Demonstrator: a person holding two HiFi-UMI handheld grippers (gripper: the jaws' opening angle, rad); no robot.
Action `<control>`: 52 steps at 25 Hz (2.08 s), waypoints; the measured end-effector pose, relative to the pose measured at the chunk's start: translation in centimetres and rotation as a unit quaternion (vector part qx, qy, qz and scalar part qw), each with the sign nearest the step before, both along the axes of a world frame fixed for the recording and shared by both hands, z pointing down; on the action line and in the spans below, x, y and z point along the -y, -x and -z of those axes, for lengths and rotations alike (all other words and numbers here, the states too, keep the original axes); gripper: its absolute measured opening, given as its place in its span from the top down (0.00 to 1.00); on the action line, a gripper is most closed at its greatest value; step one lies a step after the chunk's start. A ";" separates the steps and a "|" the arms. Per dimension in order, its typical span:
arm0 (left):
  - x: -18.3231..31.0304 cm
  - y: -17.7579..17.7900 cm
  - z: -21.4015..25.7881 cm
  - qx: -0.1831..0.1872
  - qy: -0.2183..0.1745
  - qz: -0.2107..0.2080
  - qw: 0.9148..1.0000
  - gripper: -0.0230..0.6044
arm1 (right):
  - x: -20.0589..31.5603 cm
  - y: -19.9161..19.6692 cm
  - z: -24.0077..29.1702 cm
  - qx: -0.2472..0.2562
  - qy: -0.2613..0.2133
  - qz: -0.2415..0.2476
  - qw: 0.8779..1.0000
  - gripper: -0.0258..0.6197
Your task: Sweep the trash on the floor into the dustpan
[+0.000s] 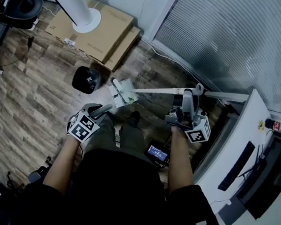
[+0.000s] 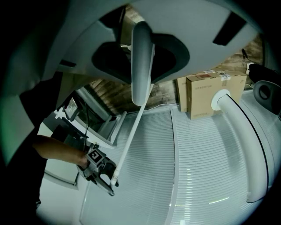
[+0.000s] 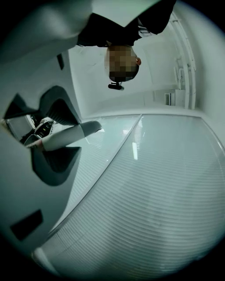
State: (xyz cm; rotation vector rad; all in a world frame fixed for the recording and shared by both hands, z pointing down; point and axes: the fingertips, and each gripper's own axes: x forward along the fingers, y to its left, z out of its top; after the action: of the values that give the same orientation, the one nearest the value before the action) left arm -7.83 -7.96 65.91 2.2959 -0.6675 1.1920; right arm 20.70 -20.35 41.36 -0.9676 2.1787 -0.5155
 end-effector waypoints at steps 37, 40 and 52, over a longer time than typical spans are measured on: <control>4.0 -2.0 31.2 -0.411 -0.328 0.108 0.844 0.97 | -20.6 -6.9 8.2 -0.361 0.072 -0.261 0.892 0.79; 1.7 -0.3 30.7 -0.417 -0.309 0.091 0.850 0.97 | -23.0 -4.7 6.9 -0.346 0.090 -0.261 0.897 0.79; -7.6 7.7 29.8 -0.397 -0.347 0.082 0.845 0.97 | -29.8 6.4 6.6 -0.322 0.072 -0.254 0.909 0.80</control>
State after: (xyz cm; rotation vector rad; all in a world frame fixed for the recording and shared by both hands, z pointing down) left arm -15.53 -0.34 36.09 2.8821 -1.0178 -0.2108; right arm 14.34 9.45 34.73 -1.9324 2.3052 -0.1003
